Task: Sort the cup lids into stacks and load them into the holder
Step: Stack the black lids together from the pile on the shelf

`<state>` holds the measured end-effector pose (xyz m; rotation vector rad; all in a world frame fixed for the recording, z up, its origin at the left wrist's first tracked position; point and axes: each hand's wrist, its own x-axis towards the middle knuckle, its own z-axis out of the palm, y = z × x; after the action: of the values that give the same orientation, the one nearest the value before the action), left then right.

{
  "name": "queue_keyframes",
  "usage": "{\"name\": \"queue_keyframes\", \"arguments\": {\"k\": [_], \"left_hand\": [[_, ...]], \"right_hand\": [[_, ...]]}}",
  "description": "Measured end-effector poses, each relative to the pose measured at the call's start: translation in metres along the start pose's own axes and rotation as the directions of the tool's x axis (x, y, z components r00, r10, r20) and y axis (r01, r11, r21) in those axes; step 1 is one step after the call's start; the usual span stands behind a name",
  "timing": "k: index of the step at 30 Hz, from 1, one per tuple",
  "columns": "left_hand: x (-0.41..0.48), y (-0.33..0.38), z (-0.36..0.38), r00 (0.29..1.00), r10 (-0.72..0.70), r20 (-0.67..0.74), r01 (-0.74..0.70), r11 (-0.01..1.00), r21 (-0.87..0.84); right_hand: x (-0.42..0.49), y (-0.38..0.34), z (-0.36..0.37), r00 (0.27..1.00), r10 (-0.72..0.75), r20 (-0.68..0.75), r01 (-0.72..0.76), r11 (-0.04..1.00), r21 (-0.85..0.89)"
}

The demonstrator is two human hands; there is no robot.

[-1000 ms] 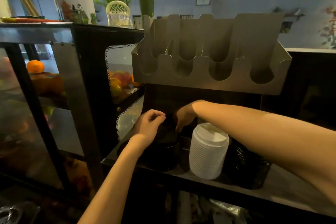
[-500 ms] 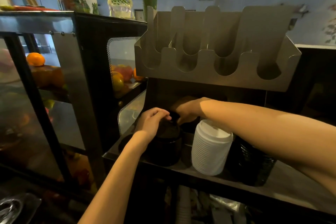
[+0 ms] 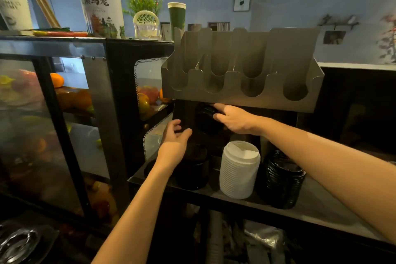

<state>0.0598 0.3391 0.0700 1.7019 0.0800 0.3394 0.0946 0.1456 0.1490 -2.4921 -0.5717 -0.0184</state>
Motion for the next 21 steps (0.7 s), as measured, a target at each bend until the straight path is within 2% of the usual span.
{"name": "queue_keyframes", "arguments": {"k": [4,10,12,16,21], "left_hand": [[-0.006,0.012,-0.001,0.995,-0.075,0.061,0.073,0.997,0.03],[-0.017,0.013,-0.004,0.996,-0.057,0.075,0.054,0.998,0.036],[-0.02,0.013,-0.006,0.998,-0.012,0.058,0.01,1.0,0.028],[-0.026,0.016,-0.011,0.99,0.13,-0.052,-0.13,0.991,0.013],[-0.03,0.018,-0.016,0.975,0.177,-0.133,-0.181,0.983,-0.019]], "right_hand": [[-0.012,-0.004,-0.001,0.998,0.022,0.056,-0.034,0.975,0.22],[-0.023,-0.016,0.003,0.992,-0.041,0.115,0.015,0.977,0.212],[-0.025,-0.018,0.003,0.991,-0.06,0.122,0.029,0.971,0.239],[-0.026,-0.021,0.002,0.988,-0.063,0.14,0.001,0.913,0.408],[-0.029,-0.025,0.016,0.999,-0.043,0.017,0.031,0.906,0.423]]}}
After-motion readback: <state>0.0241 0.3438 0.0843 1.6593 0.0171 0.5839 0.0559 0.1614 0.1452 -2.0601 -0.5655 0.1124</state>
